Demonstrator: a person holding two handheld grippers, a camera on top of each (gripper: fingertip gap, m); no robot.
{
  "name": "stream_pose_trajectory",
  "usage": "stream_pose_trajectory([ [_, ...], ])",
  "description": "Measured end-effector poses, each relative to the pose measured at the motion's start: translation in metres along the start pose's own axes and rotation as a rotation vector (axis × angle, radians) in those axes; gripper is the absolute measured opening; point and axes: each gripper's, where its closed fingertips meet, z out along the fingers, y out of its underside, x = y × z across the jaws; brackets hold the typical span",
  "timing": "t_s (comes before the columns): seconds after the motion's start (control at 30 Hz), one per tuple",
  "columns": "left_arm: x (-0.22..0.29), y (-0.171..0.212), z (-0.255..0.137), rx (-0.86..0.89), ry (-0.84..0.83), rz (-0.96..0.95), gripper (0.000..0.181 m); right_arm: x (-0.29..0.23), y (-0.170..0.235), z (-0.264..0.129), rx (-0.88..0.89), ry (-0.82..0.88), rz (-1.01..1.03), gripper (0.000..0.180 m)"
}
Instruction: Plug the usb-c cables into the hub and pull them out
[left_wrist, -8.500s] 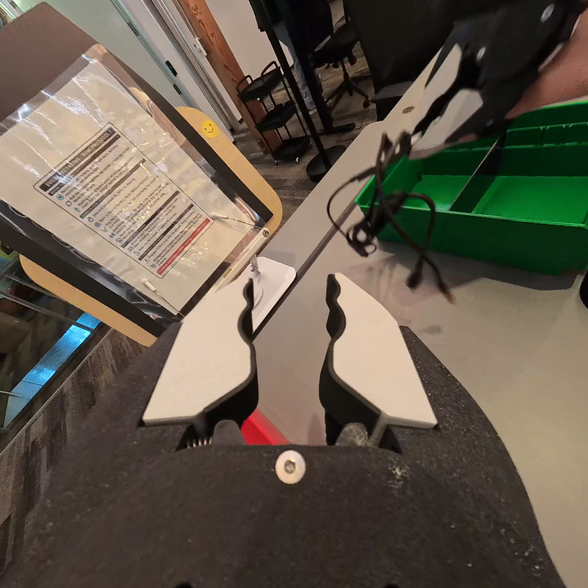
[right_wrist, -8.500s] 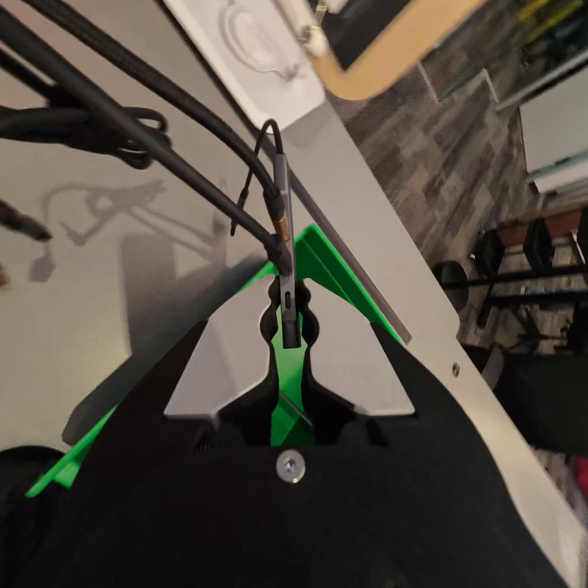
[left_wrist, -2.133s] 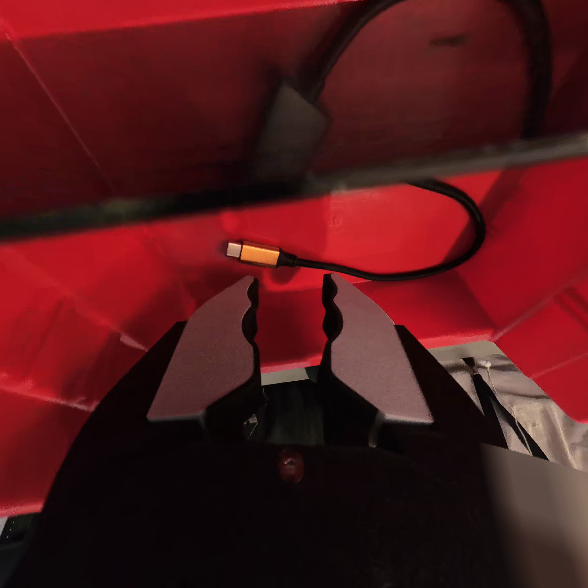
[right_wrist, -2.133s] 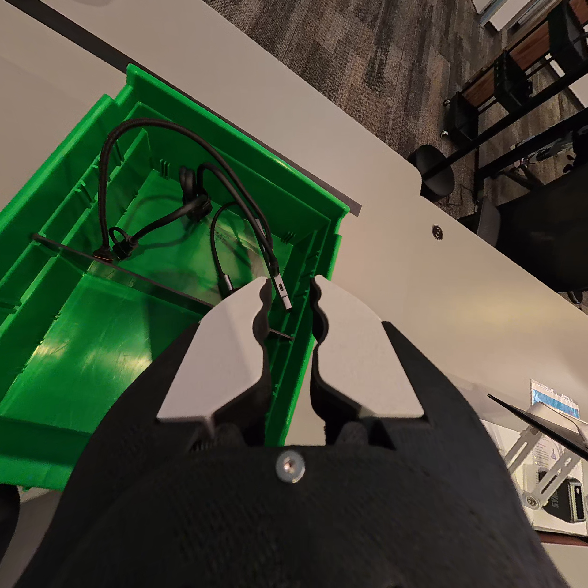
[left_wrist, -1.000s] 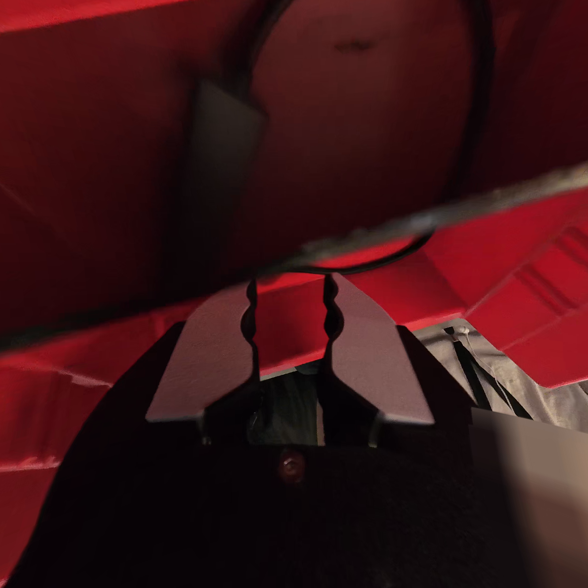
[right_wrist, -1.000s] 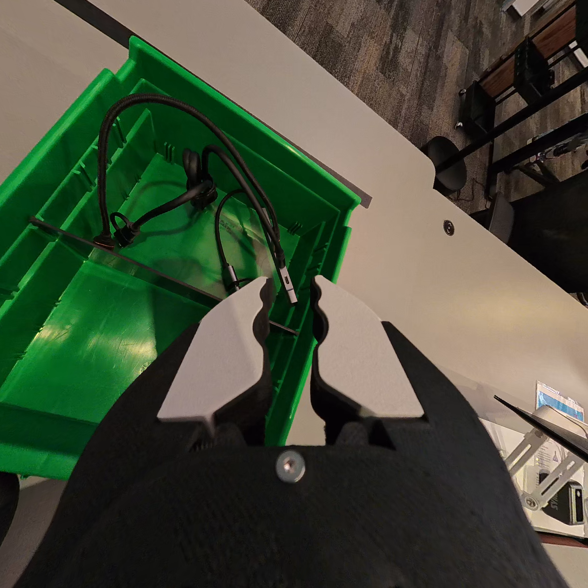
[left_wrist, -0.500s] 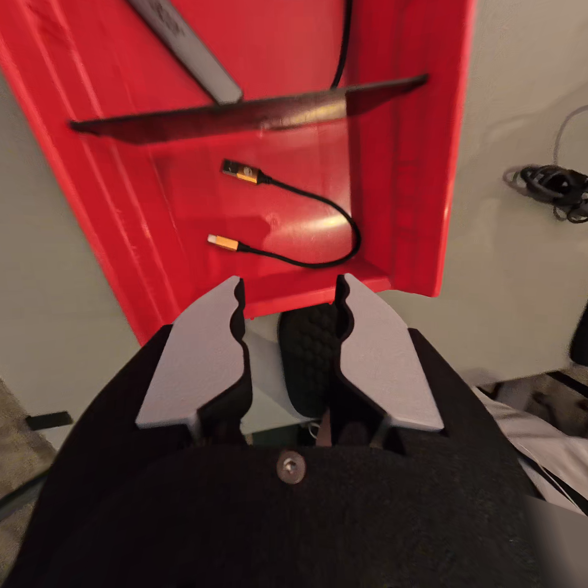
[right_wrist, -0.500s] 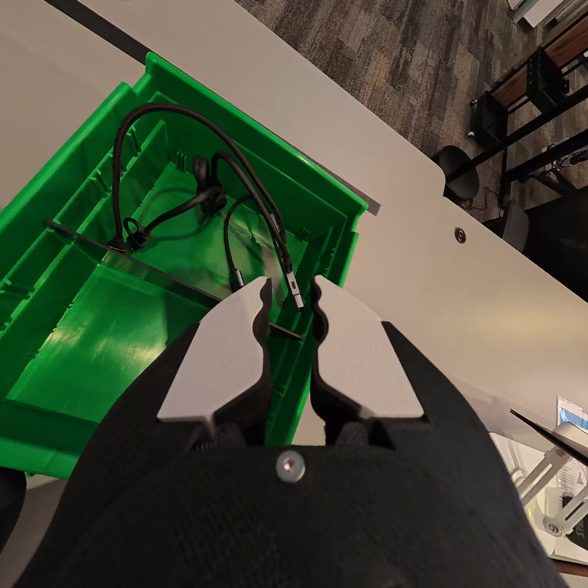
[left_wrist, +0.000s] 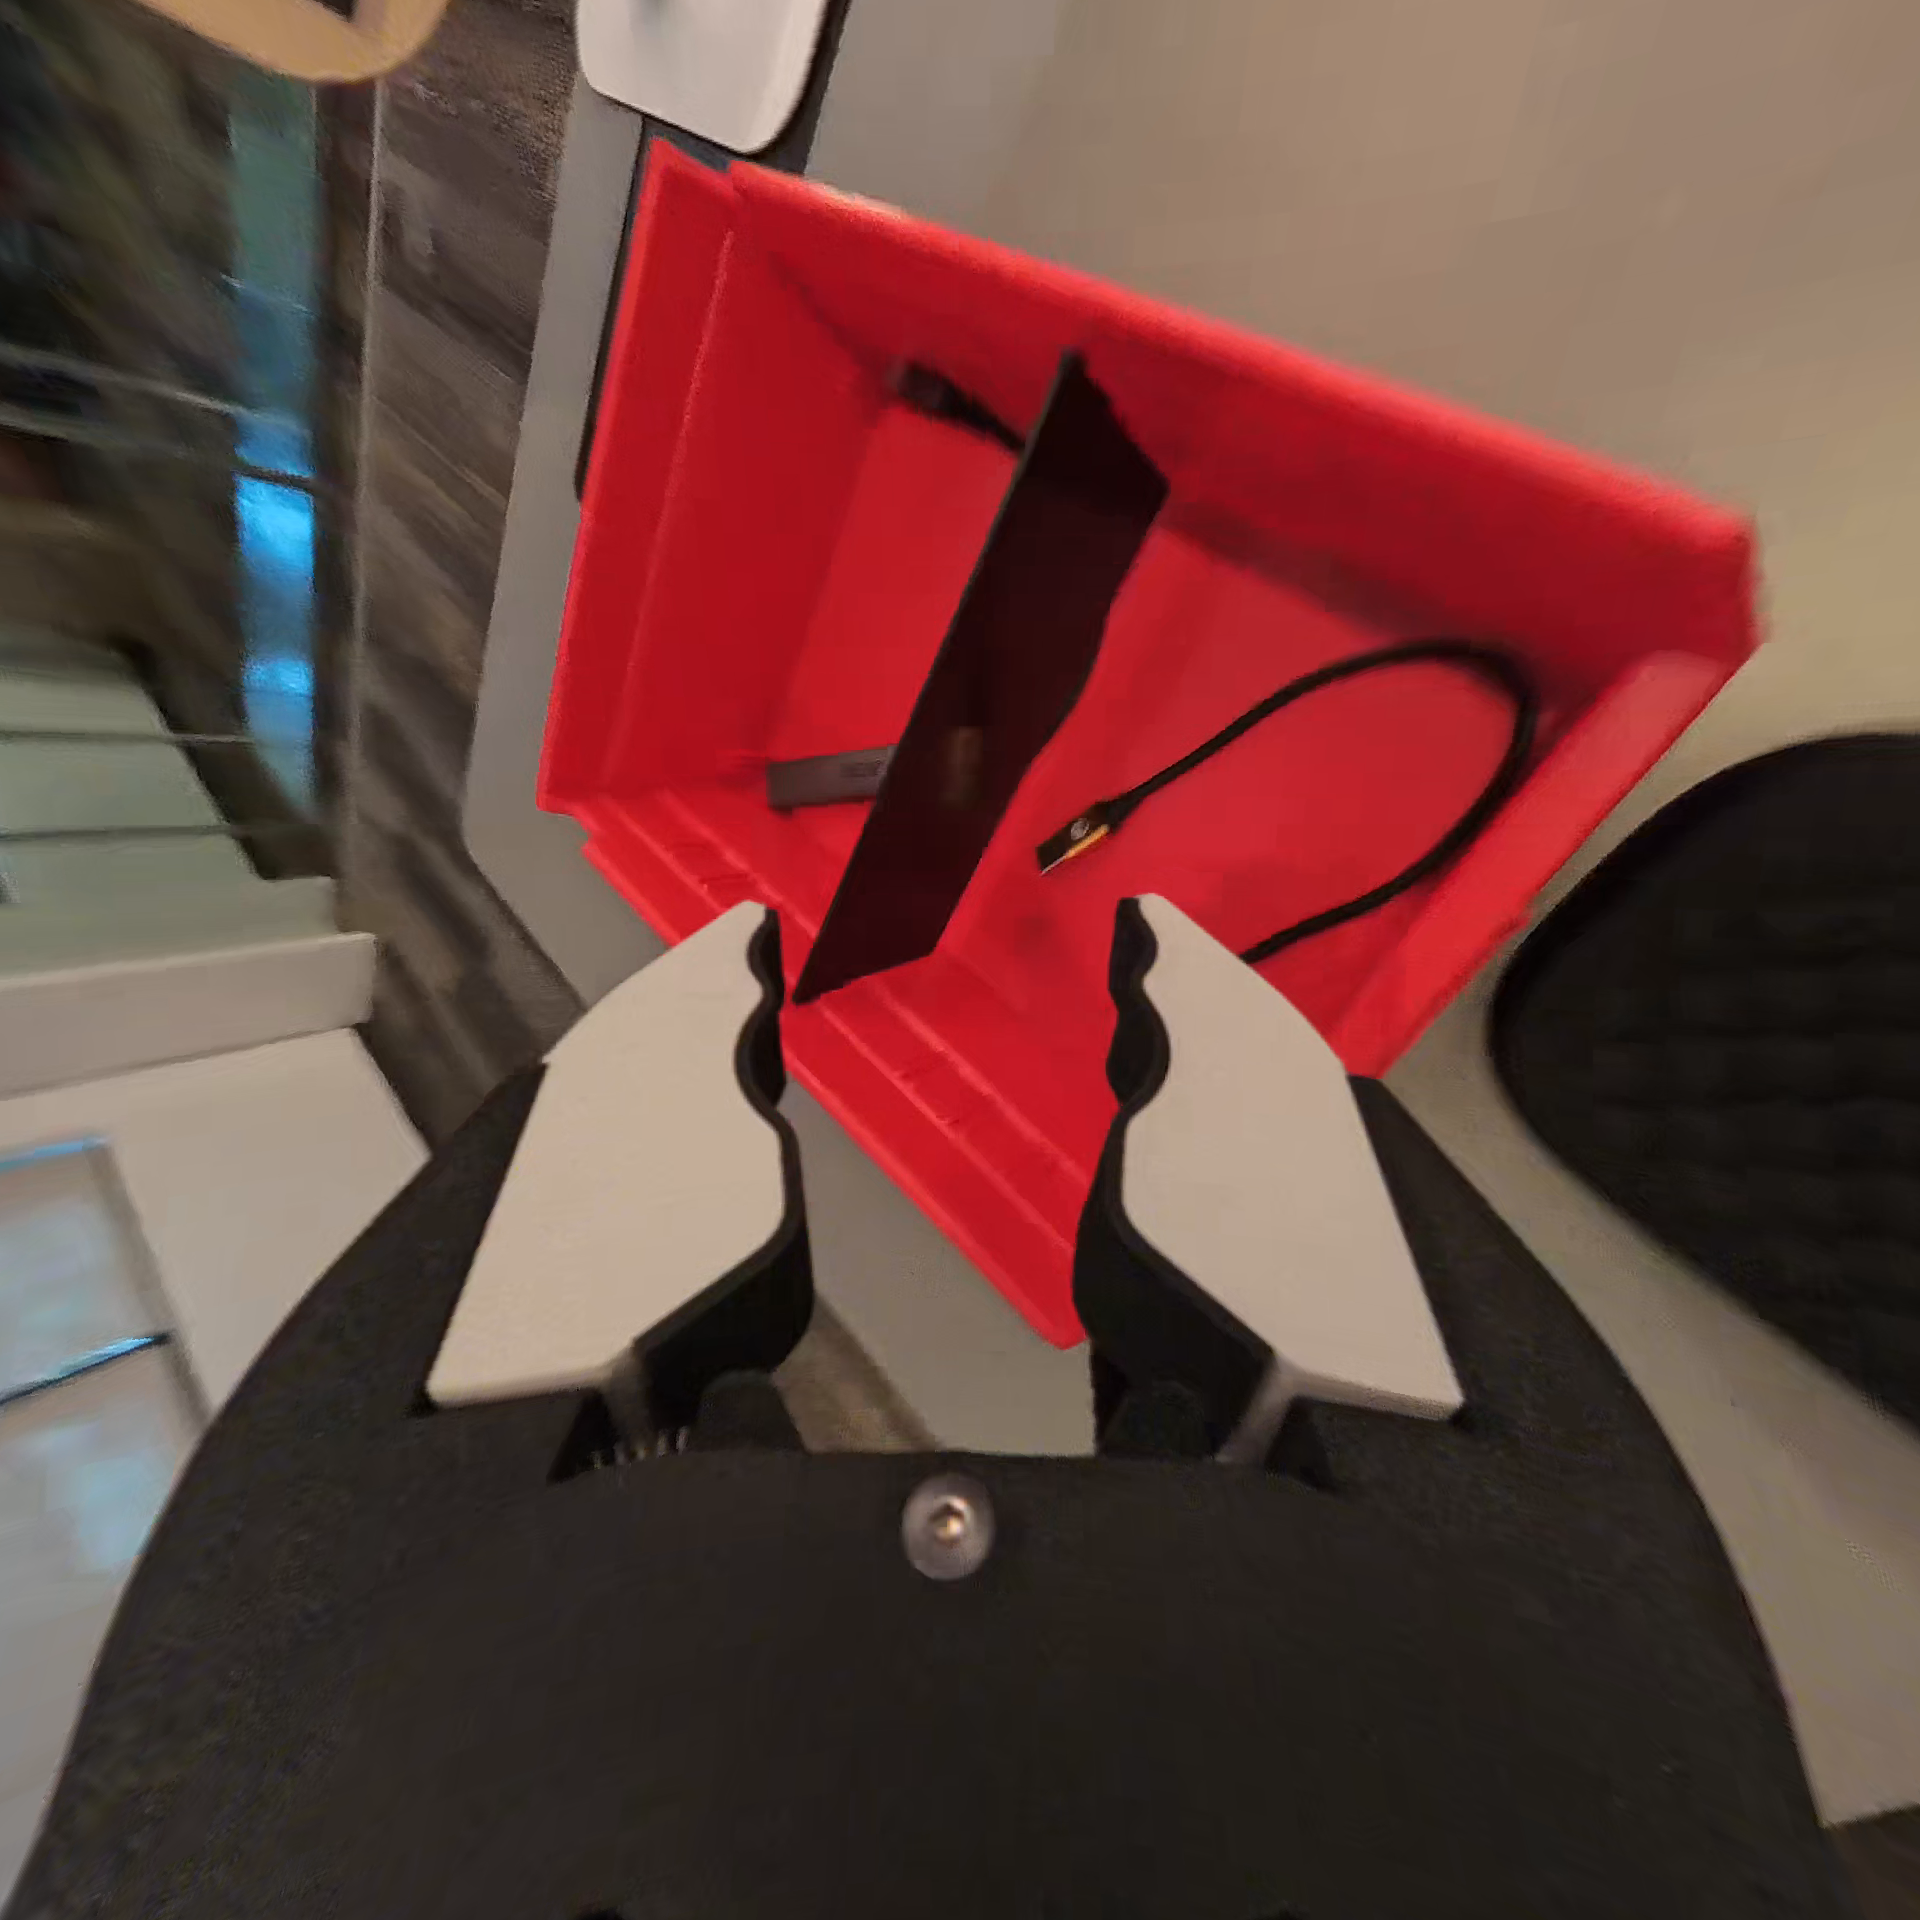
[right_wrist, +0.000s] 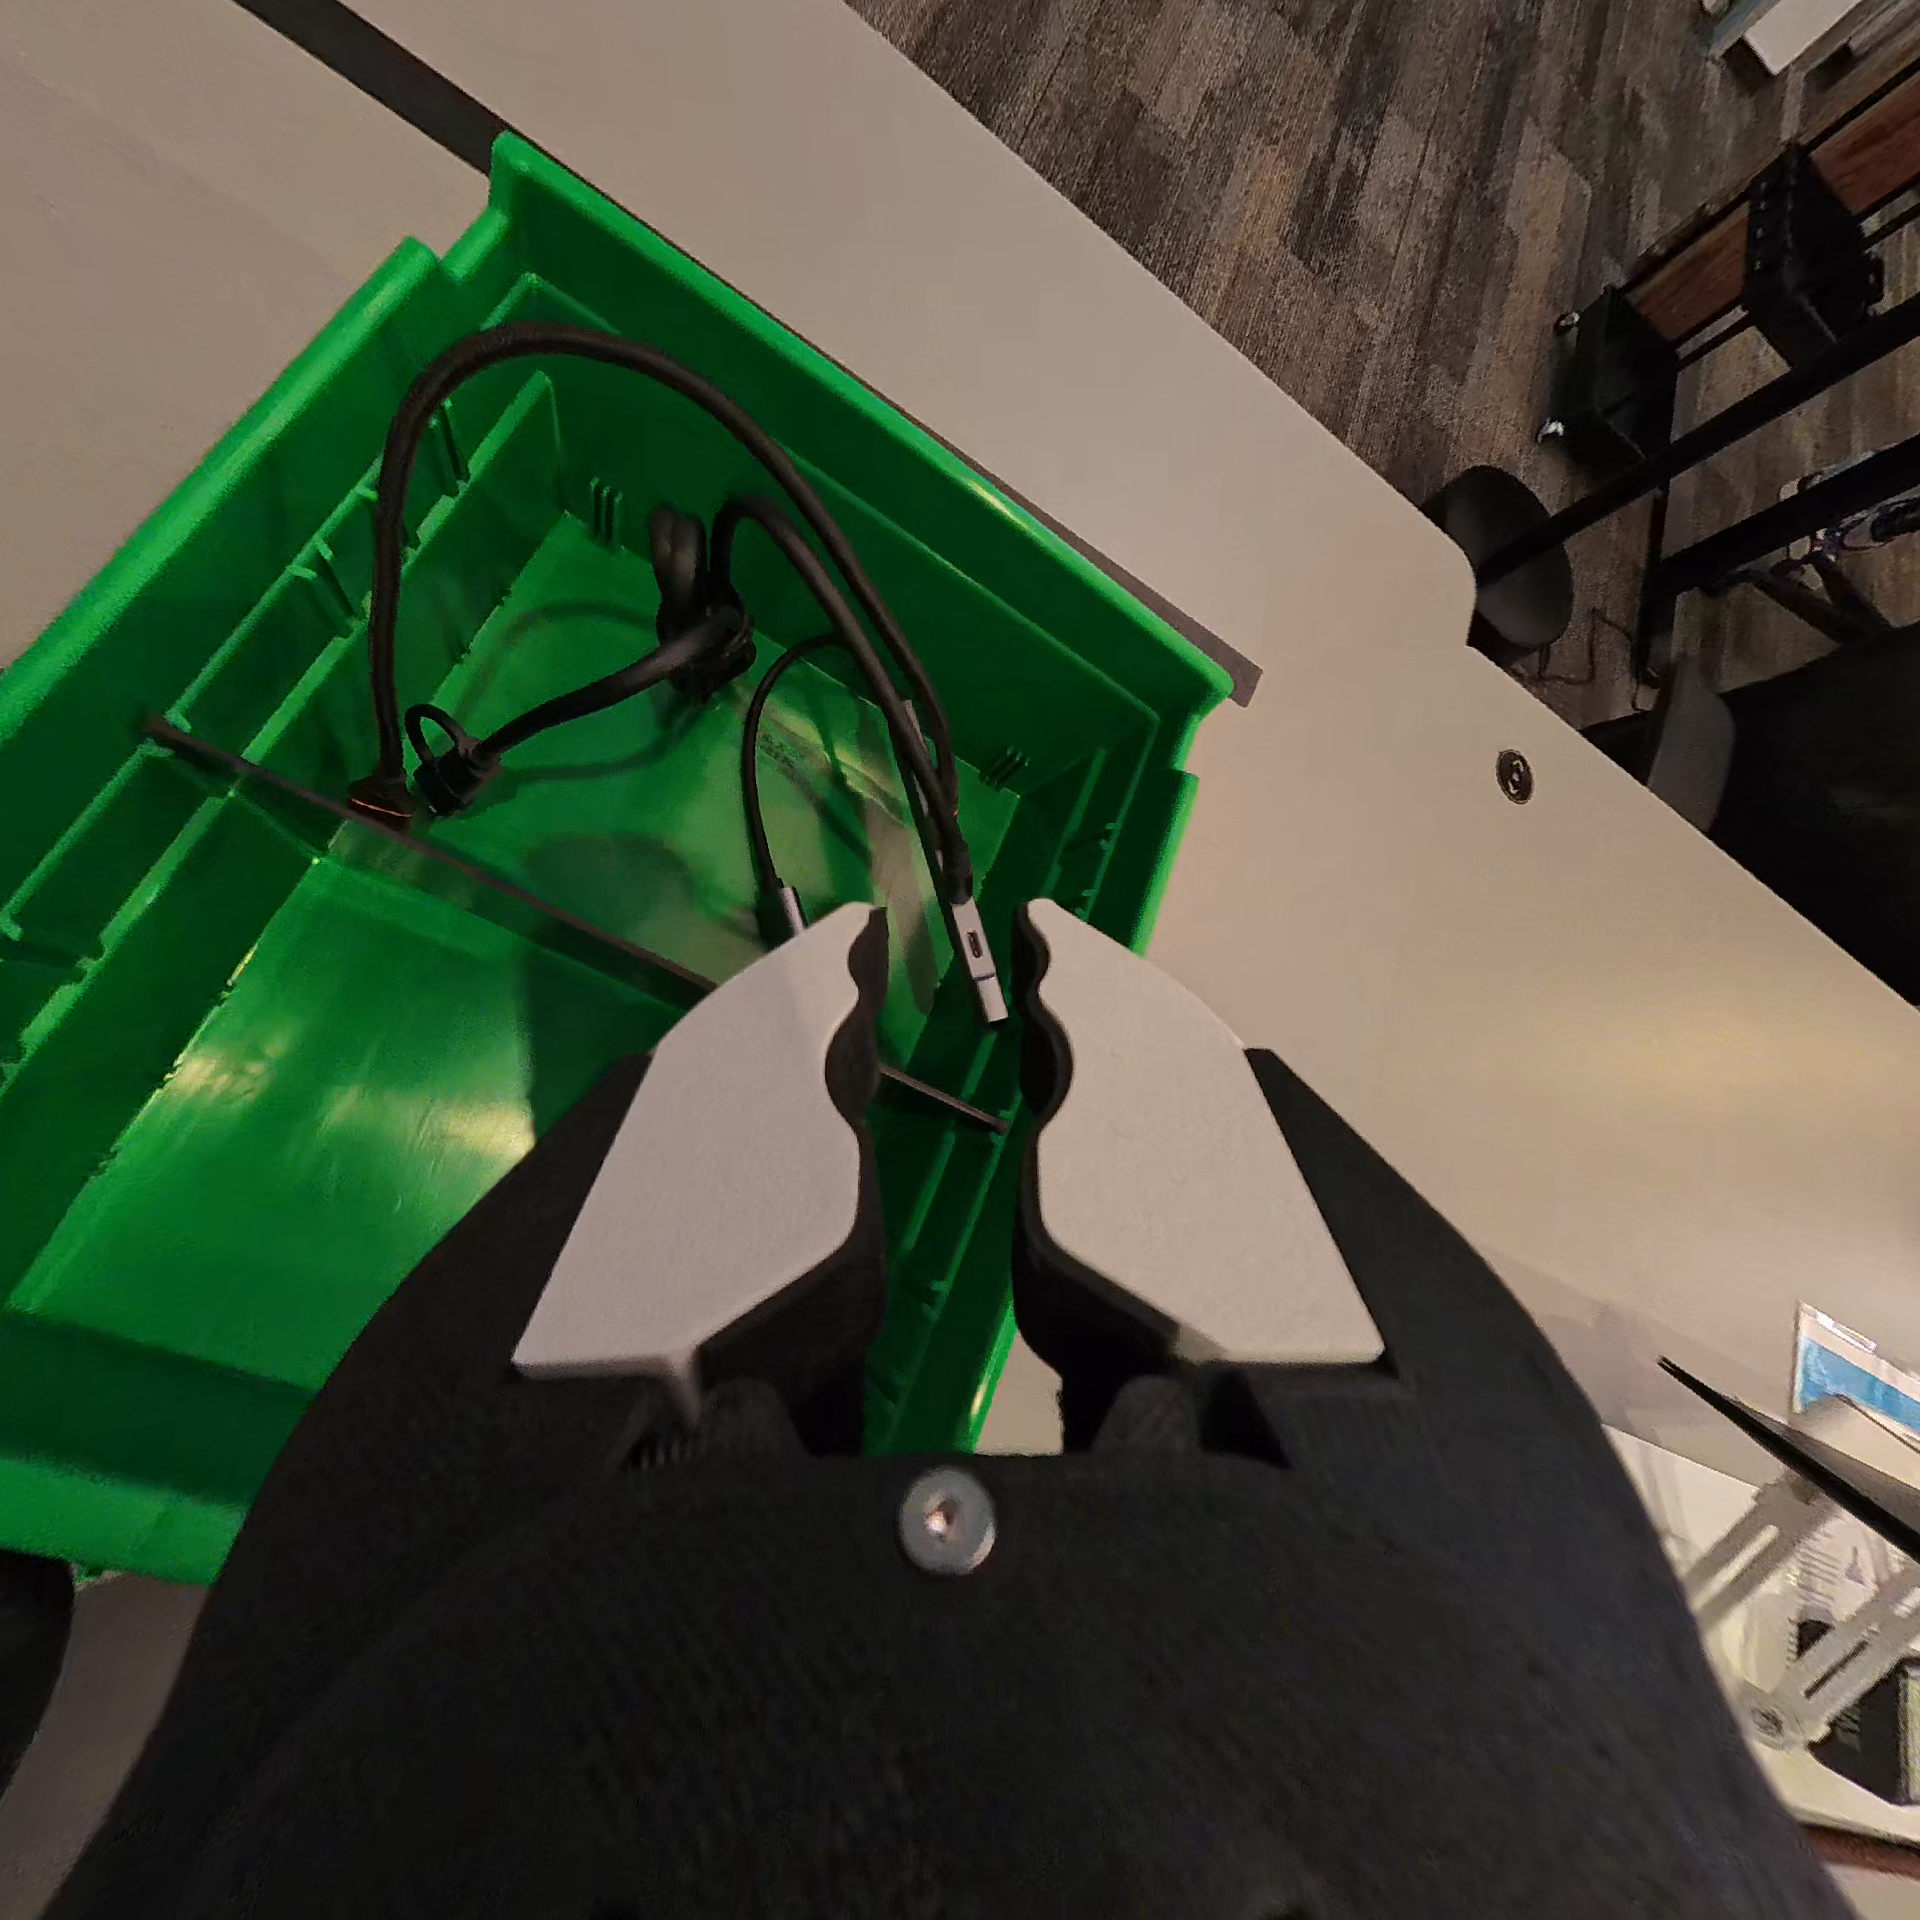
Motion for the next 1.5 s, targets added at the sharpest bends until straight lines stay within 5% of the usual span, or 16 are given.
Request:
stream_pose_trajectory([
  [0.03,0.003,0.005,0.005,-0.018,-0.005,0.057,0.061,-0.001,-0.001,0.001,-0.012,0.008,-0.012,0.023],
  [0.37,0.038,0.03,0.074,-0.082,0.144,0.69,0.045,-0.009,-0.019,-0.008,0.001,0.057,-0.089,0.024],
  [0.63,0.052,0.042,0.117,-0.103,0.256,0.873,0.044,-0.016,-0.029,-0.004,0.002,0.054,-0.134,0.024],
  [1.07,0.054,0.052,0.135,-0.152,0.431,0.933,0.019,-0.015,-0.023,-0.004,-0.004,0.046,-0.15,0.023],
  [1.33,0.052,0.053,0.137,-0.186,0.359,0.954,0.009,-0.017,-0.022,-0.005,0.004,0.035,-0.157,0.022],
  [1.5,0.022,0.039,0.114,-0.219,0.246,0.806,0.007,-0.017,-0.024,-0.007,0.029,0.021,-0.156,0.021],
])
